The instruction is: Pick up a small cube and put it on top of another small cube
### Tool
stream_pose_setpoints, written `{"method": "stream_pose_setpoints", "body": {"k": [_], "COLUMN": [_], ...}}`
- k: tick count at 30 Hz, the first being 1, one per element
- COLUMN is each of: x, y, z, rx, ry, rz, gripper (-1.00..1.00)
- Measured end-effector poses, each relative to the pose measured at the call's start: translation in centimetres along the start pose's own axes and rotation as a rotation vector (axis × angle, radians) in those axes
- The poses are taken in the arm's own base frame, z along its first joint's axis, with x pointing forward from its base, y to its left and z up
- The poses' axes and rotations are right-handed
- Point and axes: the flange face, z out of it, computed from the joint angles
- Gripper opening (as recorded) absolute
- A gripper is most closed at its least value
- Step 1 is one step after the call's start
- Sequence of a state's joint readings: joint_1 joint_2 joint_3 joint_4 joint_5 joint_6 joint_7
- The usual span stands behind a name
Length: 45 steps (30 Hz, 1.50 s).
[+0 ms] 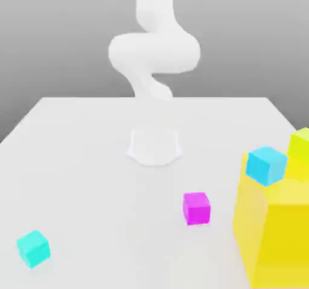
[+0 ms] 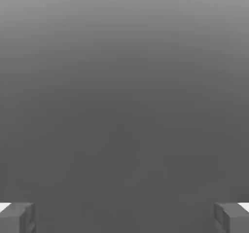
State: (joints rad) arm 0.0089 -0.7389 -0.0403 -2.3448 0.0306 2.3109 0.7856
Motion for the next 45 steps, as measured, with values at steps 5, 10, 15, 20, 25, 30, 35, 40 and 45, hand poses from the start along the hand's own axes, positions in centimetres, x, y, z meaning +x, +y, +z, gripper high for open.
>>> {"method": "stream_pose_setpoints", "body": {"k": [5, 10, 15, 20, 25, 30, 35, 40, 45], "x": [-3.6, -11.3, -21.1, -31.1, -32.8, -34.3, -35.0, -34.9, -33.4], "y": [3.1, 6.8, 13.3, 20.1, 20.3, 21.9, 22.7, 22.6, 20.8], "z": [12.3, 22.1, 29.2, 31.5, 31.9, 34.6, 35.6, 35.4, 32.9], "rx": [-0.088, -0.204, -0.365, -0.509, -0.501, -0.499, -0.499, -0.499, -0.499], "ry": [-0.203, -0.353, -0.476, -0.529, -0.502, -0.503, -0.501, -0.501, -0.501], "rz": [0.041, 0.037, 0.011, -0.105, -0.166, -0.168, -0.168, -0.168, -0.169], "gripper": [0.0, 0.0, 0.0, 0.0, 0.0, 0.0, -1.0, -1.0, -1.0]}}
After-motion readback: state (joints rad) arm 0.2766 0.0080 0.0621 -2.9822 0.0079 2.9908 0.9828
